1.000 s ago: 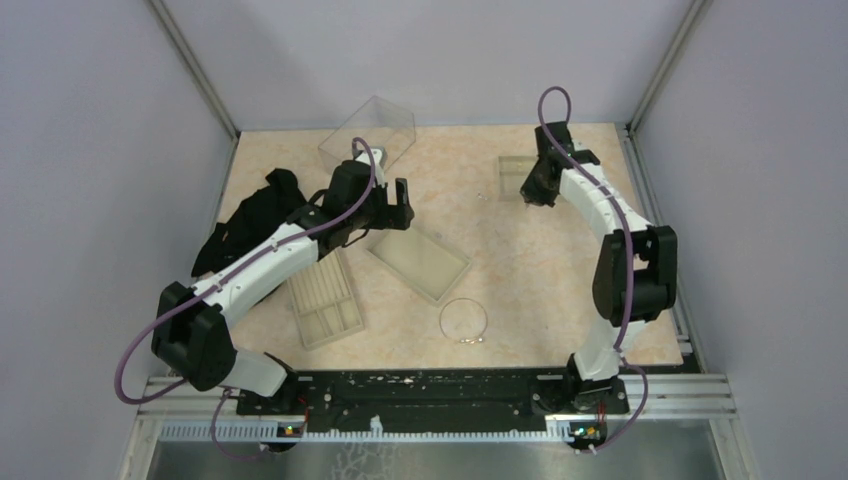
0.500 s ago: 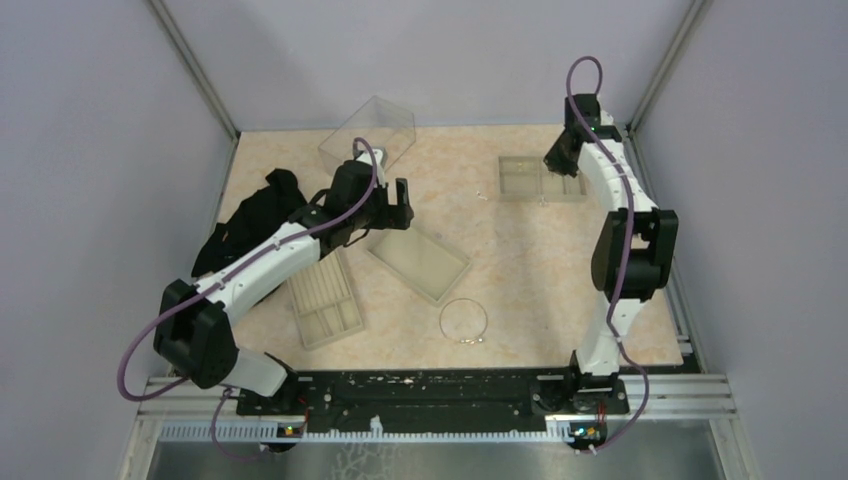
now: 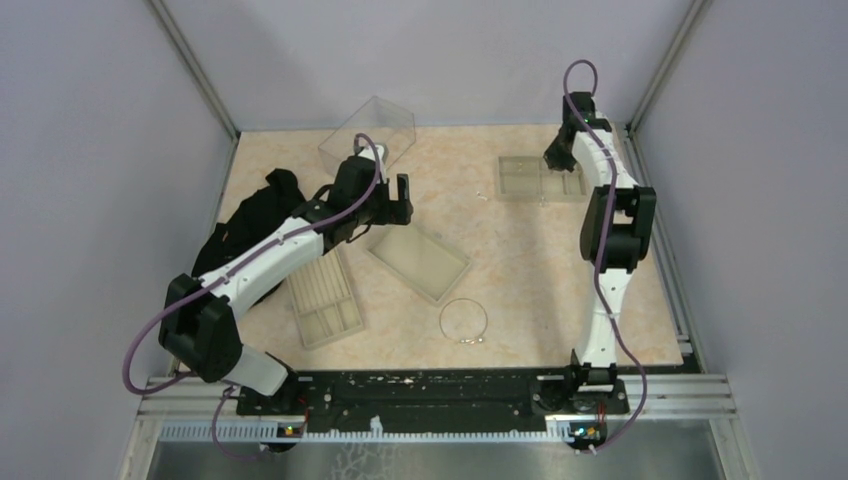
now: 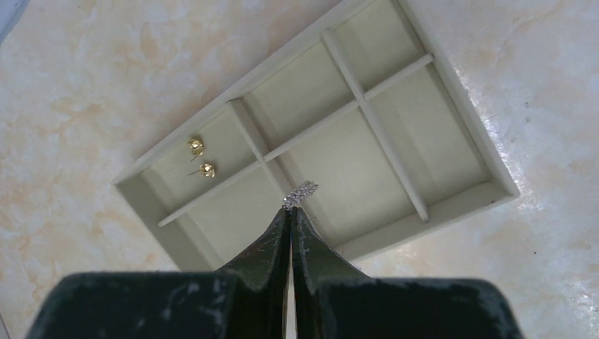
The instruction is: Organize the mixed jewelry
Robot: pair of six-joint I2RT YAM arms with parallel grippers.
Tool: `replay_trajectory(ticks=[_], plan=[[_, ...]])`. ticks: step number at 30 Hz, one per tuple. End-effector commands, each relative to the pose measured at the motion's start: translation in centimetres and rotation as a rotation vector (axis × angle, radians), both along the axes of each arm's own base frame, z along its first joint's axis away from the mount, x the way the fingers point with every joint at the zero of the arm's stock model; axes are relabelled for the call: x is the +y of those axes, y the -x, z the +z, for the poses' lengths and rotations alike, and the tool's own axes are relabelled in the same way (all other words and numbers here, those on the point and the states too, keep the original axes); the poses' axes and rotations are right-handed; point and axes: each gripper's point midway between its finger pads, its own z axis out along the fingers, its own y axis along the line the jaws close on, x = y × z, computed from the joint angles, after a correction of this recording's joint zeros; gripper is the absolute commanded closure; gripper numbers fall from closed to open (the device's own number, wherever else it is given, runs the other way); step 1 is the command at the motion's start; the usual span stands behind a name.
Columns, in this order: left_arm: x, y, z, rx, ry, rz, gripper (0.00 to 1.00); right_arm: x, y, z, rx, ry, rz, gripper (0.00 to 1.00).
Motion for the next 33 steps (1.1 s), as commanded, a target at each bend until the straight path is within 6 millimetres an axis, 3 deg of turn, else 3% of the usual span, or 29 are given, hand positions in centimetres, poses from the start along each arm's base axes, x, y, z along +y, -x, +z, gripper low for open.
replay_trajectory(ticks=[1, 10, 12, 16, 22, 24, 27, 33], plan=[[0.0, -0.8, 1.2, -0.027, 0.001, 0.02, 0.01, -1.2, -1.6, 1.3, -0.049, -0.034, -0.036, 1.0], [-0.4, -1.3, 1.0, -0.02, -0.006, 0.019, 0.01, -1.1, -0.6, -1.1, -0.003, -0.051, -0.043, 1.0], [-0.5, -1.3, 1.0, -0.019, -0.004, 0.016, 0.01, -1.1, -0.4, -1.3, 0.002, -0.054, -0.044, 0.92], [-0.6, -1.4, 1.0, -0.02, -0.002, 0.012, 0.01, -1.1, -0.3, 0.3, -0.04, -0.052, -0.025, 0.64], [-0.6, -1.6, 1.8, -0.037, 0.016, 0.024, 0.01, -0.1, -0.1, 5.2, -0.166, -0.032, 0.059, 0.63], [-0.7, -1.7, 2.0, -0.046, 0.037, 0.032, 0.01, 1.7, 0.1, 6.7, -0.222, -0.042, 0.163, 0.65], [-1.1, -1.8, 1.9, -0.04, 0.065, 0.032, 0.01, 6.3, 0.7, 7.3, -0.242, -0.023, 0.361, 0.65], [-0.2, -2.5, 3.1, -0.009, 0.202, 0.09, 0.01, 15.9, 2.7, 4.2, -0.146, -0.041, 0.761, 0.66]])
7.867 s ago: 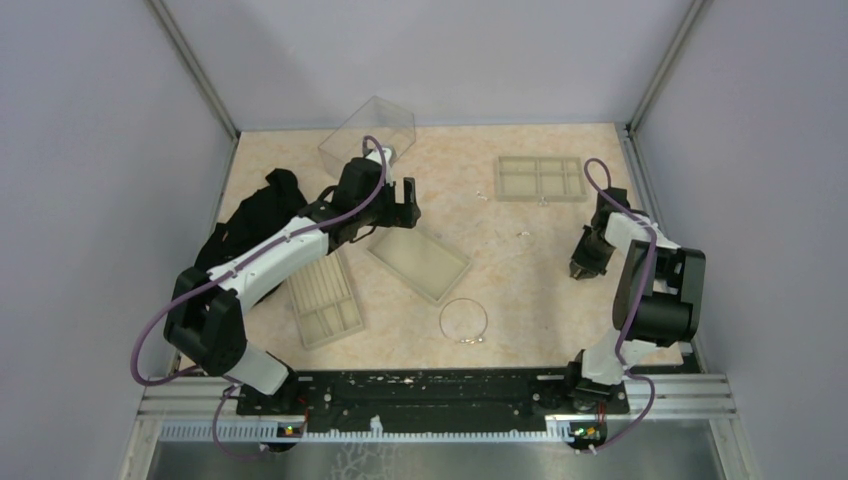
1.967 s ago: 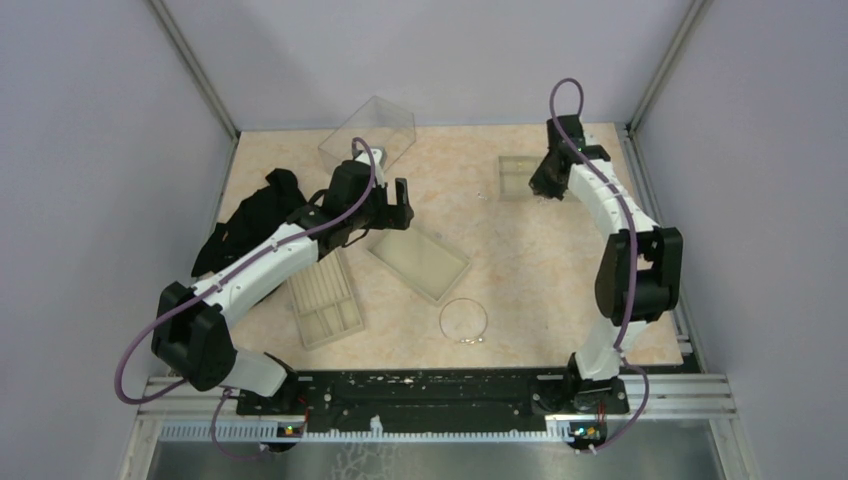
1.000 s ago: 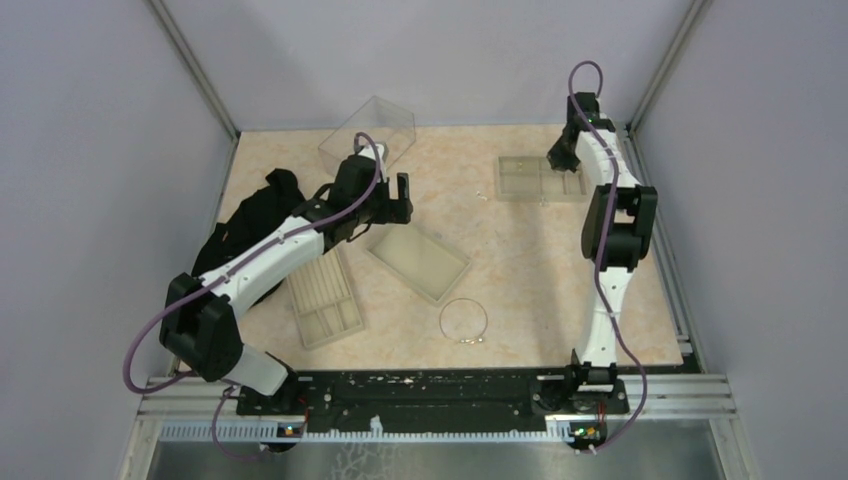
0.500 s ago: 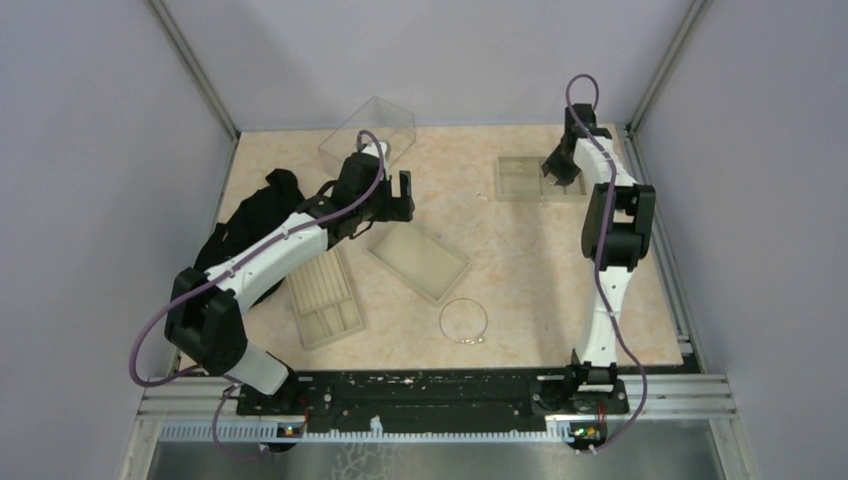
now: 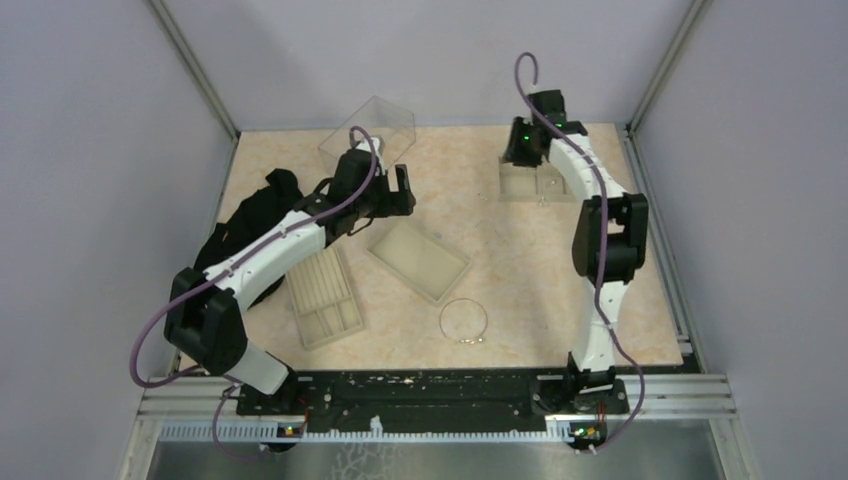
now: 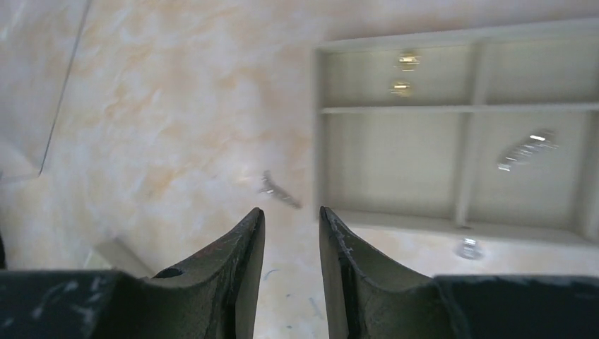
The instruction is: Organize the mixed jewelry
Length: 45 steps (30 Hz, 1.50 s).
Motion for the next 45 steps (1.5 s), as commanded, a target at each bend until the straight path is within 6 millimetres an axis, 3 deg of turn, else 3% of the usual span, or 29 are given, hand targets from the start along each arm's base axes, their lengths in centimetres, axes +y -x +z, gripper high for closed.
replay_trajectory(ticks=[1, 7, 16, 24, 31, 37, 45], plan=[[0.7, -1.4, 2.9, -0.037, 0.146, 0.05, 0.01, 7.9, 1.0, -0.6, 0.002, 0.052, 0.341, 0.67], [3.2, -1.0, 3.1, -0.04, 0.12, 0.11, 0.01, 10.0, 0.6, -4.3, 0.082, 0.182, 0.337, 0.7], [4.1, 0.4, 2.6, -0.031, 0.127, 0.125, 0.01, 9.8, 0.5, -7.1, 0.132, 0.24, 0.386, 0.65], [4.2, 0.7, 2.7, -0.033, 0.132, 0.126, 0.01, 9.7, 0.6, -8.3, 0.151, 0.249, 0.393, 0.62], [4.3, 0.9, 2.9, -0.038, 0.132, 0.124, 0.01, 9.6, 1.8, -10.8, 0.197, 0.239, 0.413, 0.62], [4.4, 1.1, 2.9, -0.037, 0.134, 0.12, 0.01, 9.4, 3.3, -11.3, 0.217, 0.251, 0.418, 0.64], [4.3, 1.5, 2.8, -0.032, 0.142, 0.112, 0.01, 9.0, 5.2, -11.5, 0.232, 0.32, 0.419, 0.75]])
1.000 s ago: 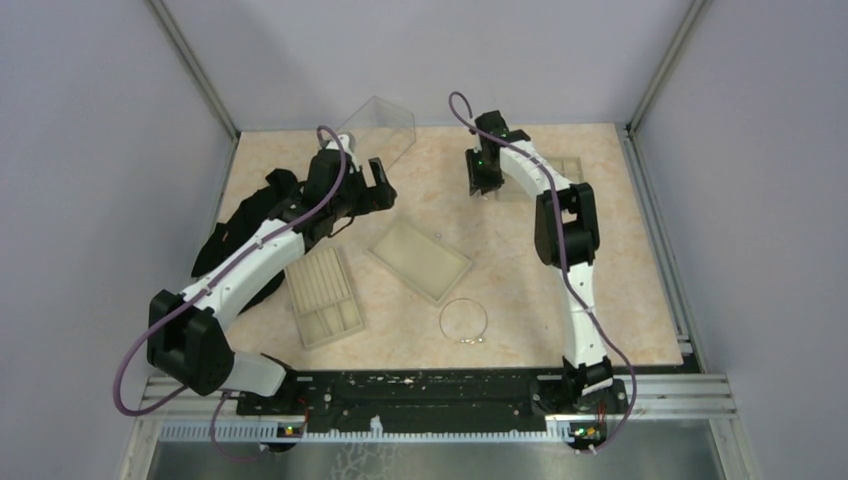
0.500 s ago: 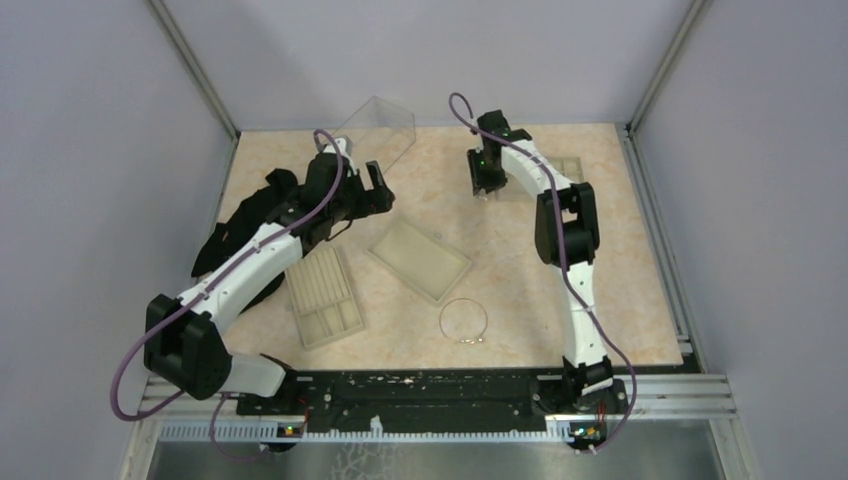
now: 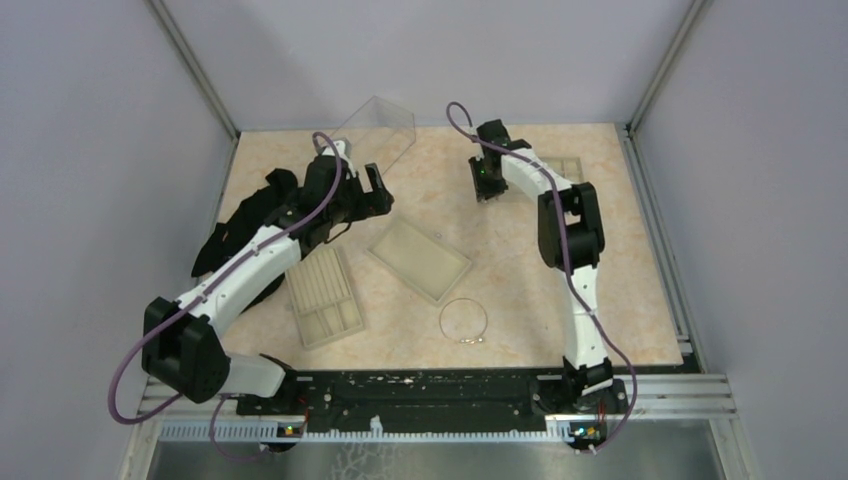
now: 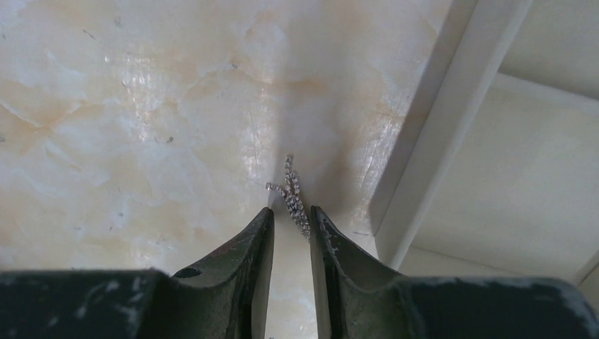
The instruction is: Organize the mixed jewelry
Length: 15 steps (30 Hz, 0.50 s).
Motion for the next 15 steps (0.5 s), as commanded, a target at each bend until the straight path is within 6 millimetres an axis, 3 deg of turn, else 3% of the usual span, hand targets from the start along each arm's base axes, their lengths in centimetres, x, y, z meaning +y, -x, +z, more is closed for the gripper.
replay_trajectory(ticks=[1, 4, 8, 12, 15], plan=[[-0.1, 0.5, 1.2, -0.027, 0.028, -0.011, 0.01, -0.2, 2.4, -0.4, 0.033, 0.085, 0.018, 0.76], [-0.1, 0.6, 1.1, -0.026, 0.031, -0.015, 0.01, -0.6, 3.0, -0.7, 0.033, 0.137, 0.011, 0.82], [-0.3, 0.9, 0.9, -0.02, 0.037, -0.023, 0.01, -0.4, 3.8, -1.0, 0.047, 0.158, 0.011, 1.0], [-0.3, 1.1, 0.9, -0.019, 0.046, -0.031, 0.01, 0.5, 4.2, 0.2, 0.054, 0.12, 0.001, 1.0], [-0.4, 1.3, 0.7, -0.017, 0.05, -0.035, 0.01, 1.1, 4.2, 2.2, 0.029, 0.068, -0.021, 1.0]])
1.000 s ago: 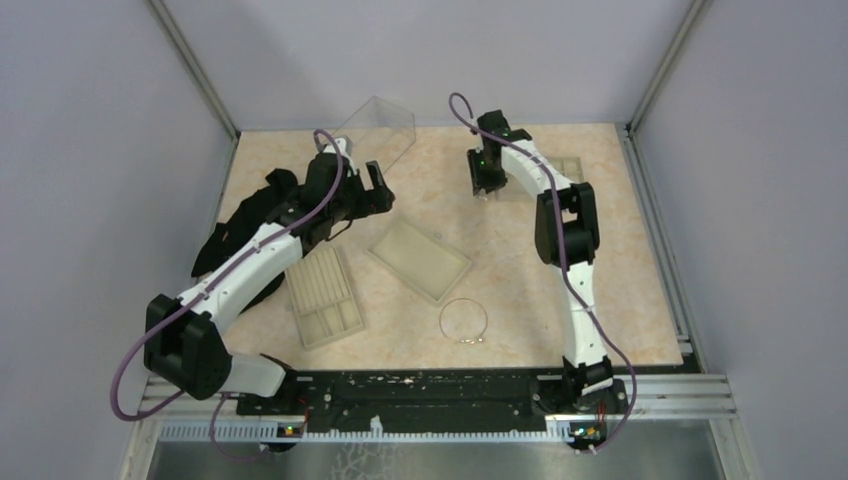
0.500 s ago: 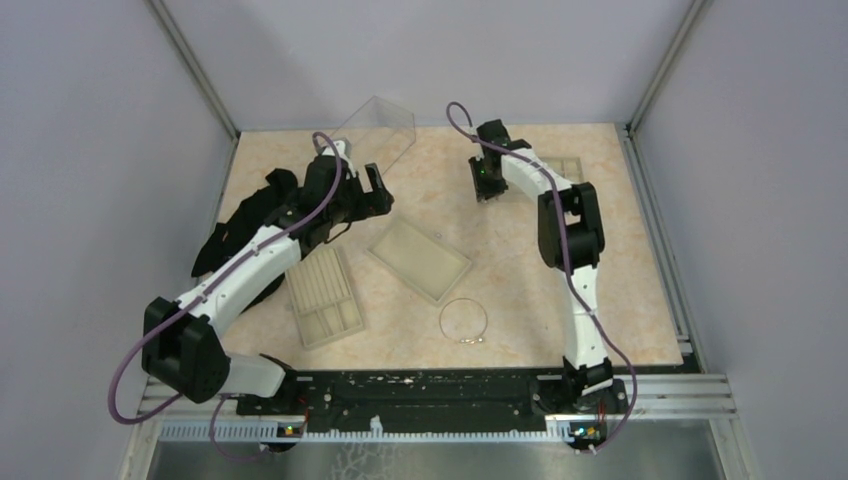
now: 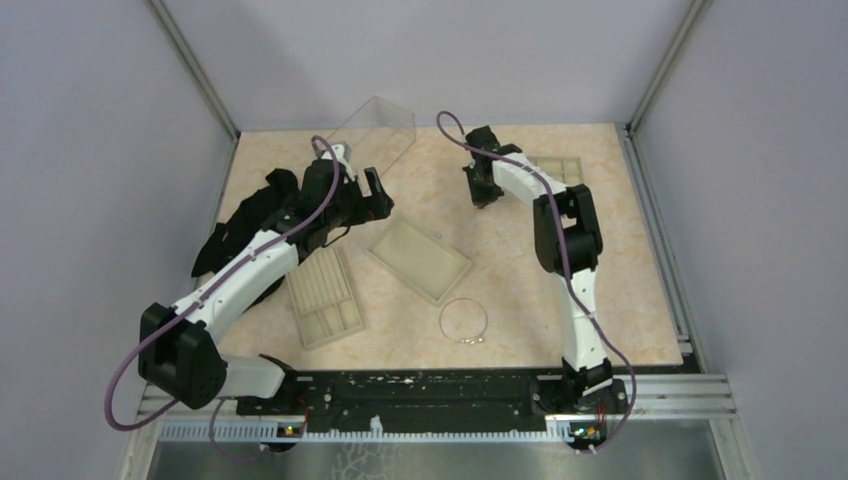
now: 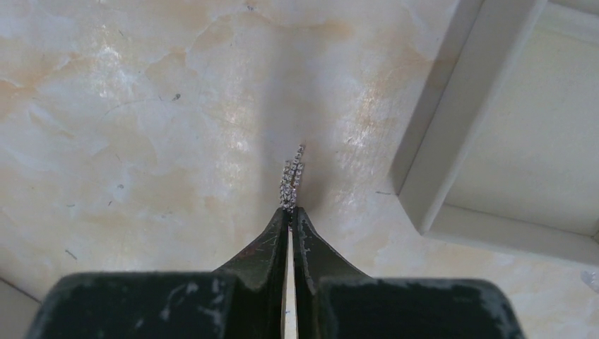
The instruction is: Organize the mixed jewelry
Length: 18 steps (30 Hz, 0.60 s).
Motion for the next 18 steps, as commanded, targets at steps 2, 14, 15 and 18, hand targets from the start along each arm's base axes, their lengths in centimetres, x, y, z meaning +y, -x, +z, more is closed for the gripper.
replay_trajectory(ticks=[2, 14, 15, 18], plan=[[-0.4, 0.5, 0.8, -0.021, 0.039, -0.018, 0.01, 1.0, 2.1, 3.9, -0.003, -0.076, -0.029, 1.0], [-0.2, 0.7, 0.6, -0.022, 0.023, -0.025, 0.01, 0.4, 3.4, 12.0, -0.153, -0.215, -0.103, 1.0], [-0.2, 0.7, 0.5, -0.019, 0.02, -0.026, 0.01, -0.2, 3.3, 12.5, -0.162, -0.222, -0.121, 1.0], [-0.1, 0.8, 0.5, -0.018, 0.014, -0.027, 0.01, -2.2, 2.6, 14.1, -0.198, -0.245, -0.192, 1.0]])
